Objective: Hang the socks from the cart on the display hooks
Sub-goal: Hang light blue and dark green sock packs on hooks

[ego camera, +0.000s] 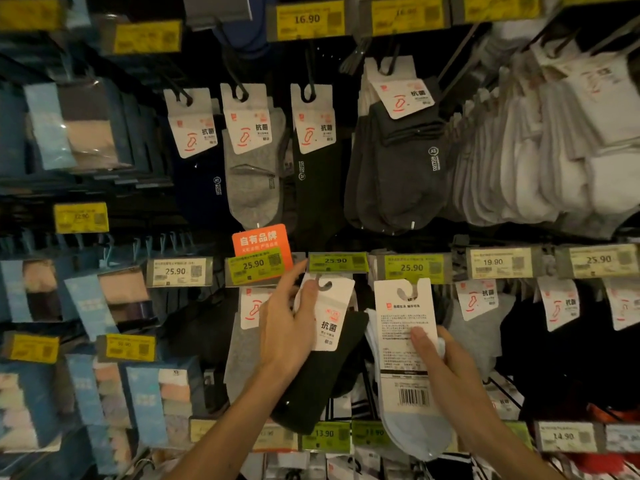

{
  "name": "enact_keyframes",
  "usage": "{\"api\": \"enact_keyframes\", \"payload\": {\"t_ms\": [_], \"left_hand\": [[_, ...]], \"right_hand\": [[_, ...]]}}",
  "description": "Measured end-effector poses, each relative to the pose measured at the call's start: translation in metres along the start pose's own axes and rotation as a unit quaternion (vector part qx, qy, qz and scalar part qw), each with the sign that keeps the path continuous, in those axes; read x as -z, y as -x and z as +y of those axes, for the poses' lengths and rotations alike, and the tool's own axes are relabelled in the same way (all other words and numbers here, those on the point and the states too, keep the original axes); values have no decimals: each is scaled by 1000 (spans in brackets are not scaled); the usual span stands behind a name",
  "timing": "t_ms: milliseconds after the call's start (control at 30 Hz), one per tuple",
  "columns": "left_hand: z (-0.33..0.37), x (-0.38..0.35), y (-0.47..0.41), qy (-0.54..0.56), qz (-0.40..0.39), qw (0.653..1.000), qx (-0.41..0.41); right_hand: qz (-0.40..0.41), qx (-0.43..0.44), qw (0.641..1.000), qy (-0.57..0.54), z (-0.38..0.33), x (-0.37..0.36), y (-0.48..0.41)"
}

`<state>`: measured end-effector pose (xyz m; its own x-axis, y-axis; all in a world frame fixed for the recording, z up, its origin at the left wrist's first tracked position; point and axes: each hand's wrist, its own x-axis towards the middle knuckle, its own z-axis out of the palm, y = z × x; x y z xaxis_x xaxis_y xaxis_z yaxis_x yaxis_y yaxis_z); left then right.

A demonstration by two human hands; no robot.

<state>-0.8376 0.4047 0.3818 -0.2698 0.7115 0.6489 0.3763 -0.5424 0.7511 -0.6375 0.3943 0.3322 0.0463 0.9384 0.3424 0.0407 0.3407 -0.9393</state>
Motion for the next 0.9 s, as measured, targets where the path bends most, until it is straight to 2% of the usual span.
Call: {"api": "enact_keyframes", "payload": {"t_ms": [200, 400, 567, 900], "left_hand": [[-9, -7, -10, -29, 57, 997, -51], [-15, -10, -12, -82, 20, 988, -131], [-24, -12, -15, -169, -9, 977, -129], [-37, -40, -11, -228, 26, 965, -127]], "right_hand": [[5, 12, 1000, 4, -3, 5, 3], [-6, 15, 1000, 5, -3, 8, 5], [-13, 14, 1000, 4, 0, 10, 5], [-21, 8, 1000, 12, 7, 10, 0]]}}
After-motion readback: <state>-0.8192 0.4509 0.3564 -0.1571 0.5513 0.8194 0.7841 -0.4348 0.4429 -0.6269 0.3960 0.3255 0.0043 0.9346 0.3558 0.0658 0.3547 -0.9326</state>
